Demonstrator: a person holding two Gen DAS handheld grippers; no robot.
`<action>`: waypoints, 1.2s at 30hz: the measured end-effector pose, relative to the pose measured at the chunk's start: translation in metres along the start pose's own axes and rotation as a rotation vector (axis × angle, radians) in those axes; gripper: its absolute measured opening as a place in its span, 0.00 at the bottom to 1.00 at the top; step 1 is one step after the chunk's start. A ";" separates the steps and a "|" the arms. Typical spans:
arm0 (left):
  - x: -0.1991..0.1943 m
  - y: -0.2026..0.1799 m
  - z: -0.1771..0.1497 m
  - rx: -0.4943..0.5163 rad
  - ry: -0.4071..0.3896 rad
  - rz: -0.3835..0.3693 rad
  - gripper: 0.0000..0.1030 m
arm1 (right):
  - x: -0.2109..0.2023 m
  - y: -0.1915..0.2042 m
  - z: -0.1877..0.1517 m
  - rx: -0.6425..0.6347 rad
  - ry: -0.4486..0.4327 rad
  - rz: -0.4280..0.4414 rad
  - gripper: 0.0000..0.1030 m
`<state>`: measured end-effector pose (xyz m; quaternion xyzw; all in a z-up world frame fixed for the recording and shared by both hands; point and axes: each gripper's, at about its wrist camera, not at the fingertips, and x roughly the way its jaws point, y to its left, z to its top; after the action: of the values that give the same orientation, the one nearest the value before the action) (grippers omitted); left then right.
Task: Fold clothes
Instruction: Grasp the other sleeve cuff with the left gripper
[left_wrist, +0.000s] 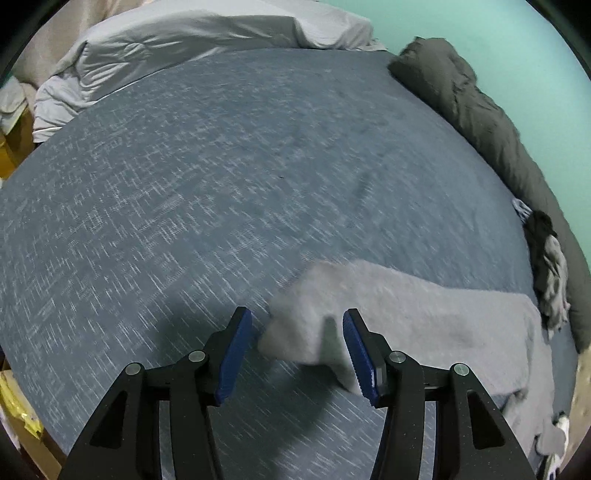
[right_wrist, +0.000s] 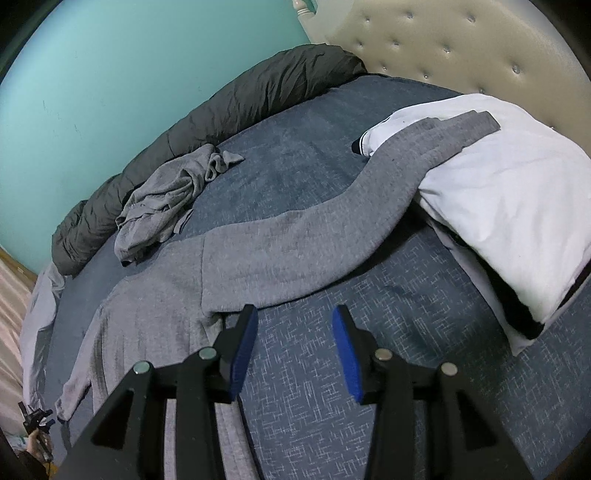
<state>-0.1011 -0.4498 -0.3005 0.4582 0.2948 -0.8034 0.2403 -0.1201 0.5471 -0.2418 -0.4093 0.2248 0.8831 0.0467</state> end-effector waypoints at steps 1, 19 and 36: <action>0.004 0.001 0.001 0.005 0.003 0.008 0.54 | 0.000 0.002 0.000 -0.004 0.001 -0.001 0.41; 0.018 -0.019 0.002 0.061 -0.011 -0.046 0.54 | 0.016 0.024 -0.006 -0.054 0.051 -0.023 0.42; 0.052 -0.019 0.009 0.169 0.031 0.065 0.54 | 0.025 0.032 -0.009 -0.068 0.076 -0.026 0.42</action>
<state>-0.1429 -0.4491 -0.3378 0.4985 0.2144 -0.8100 0.2224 -0.1395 0.5118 -0.2539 -0.4467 0.1908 0.8734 0.0359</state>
